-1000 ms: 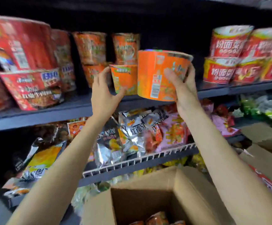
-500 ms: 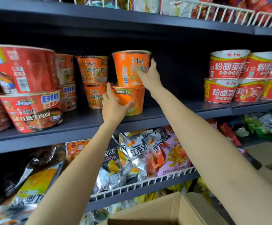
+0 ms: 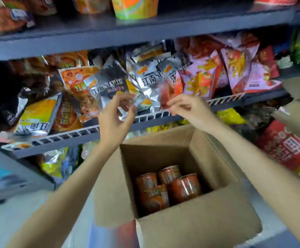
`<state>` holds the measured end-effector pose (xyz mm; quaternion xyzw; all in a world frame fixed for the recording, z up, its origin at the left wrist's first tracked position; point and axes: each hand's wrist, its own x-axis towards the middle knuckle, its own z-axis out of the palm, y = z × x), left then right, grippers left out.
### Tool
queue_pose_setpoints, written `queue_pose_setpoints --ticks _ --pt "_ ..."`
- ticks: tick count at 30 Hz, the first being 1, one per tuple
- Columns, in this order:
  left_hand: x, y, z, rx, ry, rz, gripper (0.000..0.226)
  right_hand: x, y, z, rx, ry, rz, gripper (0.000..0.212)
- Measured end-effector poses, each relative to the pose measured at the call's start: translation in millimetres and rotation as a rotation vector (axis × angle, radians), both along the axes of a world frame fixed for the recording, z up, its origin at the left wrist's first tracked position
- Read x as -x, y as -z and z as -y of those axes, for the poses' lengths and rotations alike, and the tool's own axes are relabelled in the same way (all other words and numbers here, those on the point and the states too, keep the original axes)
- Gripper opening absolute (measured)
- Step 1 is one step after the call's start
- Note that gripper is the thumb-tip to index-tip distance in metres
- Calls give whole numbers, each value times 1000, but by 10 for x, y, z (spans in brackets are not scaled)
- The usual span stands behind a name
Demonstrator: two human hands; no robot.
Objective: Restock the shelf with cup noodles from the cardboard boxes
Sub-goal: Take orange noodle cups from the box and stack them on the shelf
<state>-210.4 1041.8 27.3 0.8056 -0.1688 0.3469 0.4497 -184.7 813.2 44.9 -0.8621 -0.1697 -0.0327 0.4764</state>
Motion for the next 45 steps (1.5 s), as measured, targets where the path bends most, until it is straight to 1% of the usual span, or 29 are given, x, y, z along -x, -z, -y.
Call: queue_pose_setpoints --ticks 1,3,5,6,7,8,10,12,13,15,17,19,20,22,24,25,27,29,30,33,34,35,37,39,40,42,45 --pt "21 237 -83 -43 -30 -97 17 35 245 -23 57 -29 -49 18" --pt "21 669 -262 -181 -101 -301 35 90 700 -83 164 -78 -153 21" --pt "-9 1033 -406 -331 -136 -489 51 114 1067 -145 249 -121 -235 17" --pt "-17 1176 -447 -357 -133 -572 53 126 1207 -165 309 -130 -263 13" --pt "-12 1285 -458 -331 -122 -652 52 126 1340 -166 376 -141 -282 11" --pt "4 1359 -440 -260 -121 -729 48 139 1442 -157 450 -142 -296 15" --pt "45 1422 -364 -64 -139 -817 32 185 1609 -115 583 -129 -327 26" --pt "101 1442 -278 95 -121 -816 12 251 1744 -72 686 -143 -366 37" --pt "147 1446 -235 153 -88 -795 11 291 1807 -59 725 -171 -389 44" --pt "254 1480 -160 206 -52 -728 21 398 1920 -63 795 -250 -405 61" --pt "370 1512 -96 203 -47 -652 30 526 2032 -100 851 -340 -377 78" --pt "443 1531 -54 173 -34 -603 42 651 2133 -178 917 -423 -403 88" --pt "460 1534 -38 155 -32 -596 43 694 2175 -238 979 -466 -436 92" --pt "472 1525 -3 126 -18 -606 37 729 2248 -371 1091 -559 -488 96" --pt "476 1497 47 88 4 -629 22 723 2325 -467 1139 -638 -509 92" --pt "476 1487 67 70 9 -635 18 710 2359 -490 1173 -677 -500 89" --pt "456 1505 62 61 6 -660 17 645 2395 -467 1224 -711 -529 84" --pt "414 1536 16 74 -5 -697 18 515 2406 -390 1182 -675 -622 74" --pt "389 1548 -6 74 -8 -706 17 442 2407 -343 1158 -642 -636 69" --pt "341 1572 -5 65 -8 -712 16 280 2465 -188 1065 -460 -544 53" --pt "339 1576 11 77 -6 -708 18 283 2484 -160 1034 -408 -537 53" --pt "341 1583 24 93 -2 -705 20 313 2508 -145 1002 -386 -551 59" --pt "344 1611 30 116 -1 -706 18 425 2503 -149 975 -418 -613 75" --pt "338 1631 24 116 1 -707 21 539 2491 -216 1015 -451 -662 90" --pt "336 1634 20 114 5 -708 20 591 2496 -294 1048 -429 -703 98" --pt "335 1621 17 102 13 -699 20 630 2568 -519 1122 -299 -772 107" --pt "337 1606 24 95 6 -680 28 564 2644 -842 1246 -59 -777 104"
